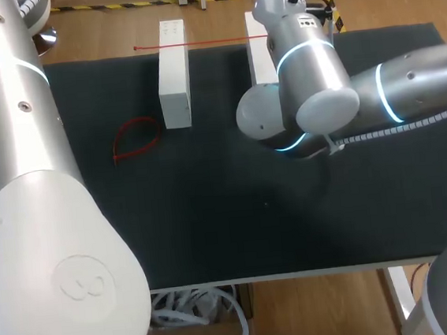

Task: Grab the tape and strap the tape.

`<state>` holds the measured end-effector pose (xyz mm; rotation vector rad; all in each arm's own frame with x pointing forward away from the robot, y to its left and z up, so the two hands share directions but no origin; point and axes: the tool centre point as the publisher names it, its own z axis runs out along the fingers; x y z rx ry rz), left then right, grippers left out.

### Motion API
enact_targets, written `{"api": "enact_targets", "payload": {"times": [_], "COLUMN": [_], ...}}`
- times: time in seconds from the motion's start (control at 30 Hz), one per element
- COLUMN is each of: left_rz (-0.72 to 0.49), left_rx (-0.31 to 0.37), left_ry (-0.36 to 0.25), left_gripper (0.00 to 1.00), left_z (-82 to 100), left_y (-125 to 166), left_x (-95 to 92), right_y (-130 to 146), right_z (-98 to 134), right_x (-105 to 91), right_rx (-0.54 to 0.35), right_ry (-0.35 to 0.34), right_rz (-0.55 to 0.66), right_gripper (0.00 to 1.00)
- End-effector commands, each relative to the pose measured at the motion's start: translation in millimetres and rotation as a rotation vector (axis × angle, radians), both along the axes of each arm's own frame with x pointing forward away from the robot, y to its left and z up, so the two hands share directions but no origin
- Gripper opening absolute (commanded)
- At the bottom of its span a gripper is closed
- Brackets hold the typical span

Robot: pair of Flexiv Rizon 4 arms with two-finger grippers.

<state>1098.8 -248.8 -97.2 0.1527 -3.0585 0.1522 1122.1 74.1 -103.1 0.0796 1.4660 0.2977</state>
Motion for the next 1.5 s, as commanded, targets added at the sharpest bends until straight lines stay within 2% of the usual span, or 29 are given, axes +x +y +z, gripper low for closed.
{"api": "enact_targets", "payload": {"times": [0.03, 1.13, 1.5], "left_rz": [-0.001, -0.001, -0.001], "left_rx": [0.009, 0.009, 0.009], "left_ry": [0.007, 0.007, 0.007], "left_gripper": [0.00, 0.00, 0.00], "left_z": [2.9, 2.9, 2.9], "left_y": [-2.1, -2.1, -2.1], "left_x": [2.6, 2.6, 2.6], "right_y": [-0.6, 14.3, 18.1], "right_z": [3.5, 8.3, 6.8], "right_x": [-2.0, -9.2, -10.4], "right_rx": [0.001, 0.007, 0.018], "right_ry": [0.009, -0.013, 0.004], "right_rz": [0.005, 0.034, 0.039], "right_gripper": [0.00, 0.00, 0.00]}}
